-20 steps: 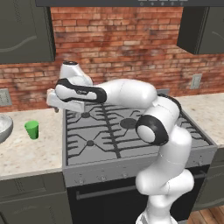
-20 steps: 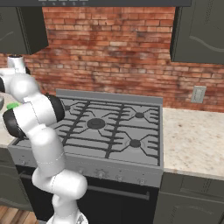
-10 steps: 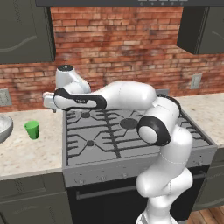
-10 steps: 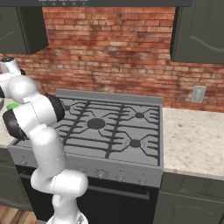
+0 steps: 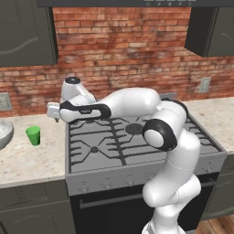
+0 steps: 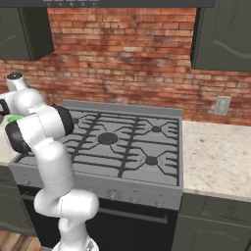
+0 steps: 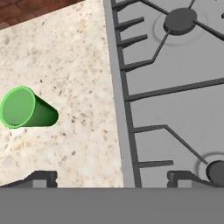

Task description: Pick the cup and bowl from the counter and place them on the counter next to the sink.

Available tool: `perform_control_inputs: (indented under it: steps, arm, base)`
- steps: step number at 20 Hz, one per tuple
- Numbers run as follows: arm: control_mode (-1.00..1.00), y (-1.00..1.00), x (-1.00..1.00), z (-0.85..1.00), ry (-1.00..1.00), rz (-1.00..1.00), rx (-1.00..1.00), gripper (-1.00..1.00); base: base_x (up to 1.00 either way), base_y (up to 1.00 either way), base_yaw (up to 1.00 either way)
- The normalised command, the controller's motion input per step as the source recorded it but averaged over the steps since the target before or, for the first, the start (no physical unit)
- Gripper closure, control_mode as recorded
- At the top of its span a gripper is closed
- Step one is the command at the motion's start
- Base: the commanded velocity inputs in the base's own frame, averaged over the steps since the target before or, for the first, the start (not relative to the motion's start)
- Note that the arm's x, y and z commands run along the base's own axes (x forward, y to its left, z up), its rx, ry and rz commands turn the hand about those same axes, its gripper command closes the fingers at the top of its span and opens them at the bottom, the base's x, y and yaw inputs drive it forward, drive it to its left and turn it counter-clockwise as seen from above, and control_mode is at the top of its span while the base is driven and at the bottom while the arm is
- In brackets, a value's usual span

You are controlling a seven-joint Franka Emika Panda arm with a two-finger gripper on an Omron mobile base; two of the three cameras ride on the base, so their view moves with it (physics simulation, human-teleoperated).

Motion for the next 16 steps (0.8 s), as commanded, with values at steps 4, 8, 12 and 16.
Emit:
perform_control_inputs:
  steps: [4,8,12,16]
  arm:
    - [-1.0,0.27,0.21,0.0,0.13,0.06,0.03,-1.0]
    - [-1.0,0.23,0.01,0.0,0.03,0.11,0.01,-1.0]
    - [-1.0,0.21,0.03,0.0,0.0,0.09,0.0,-1.0]
    - [-1.0,0.15,0.14,-0.01,0.0,0.07,0.0,-1.0]
  base:
    - [0.0,0.0,0.0]
    - [0.0,0.0,0.0]
    - [0.0,0.0,0.0]
    - [0.0,0.0,0.0]
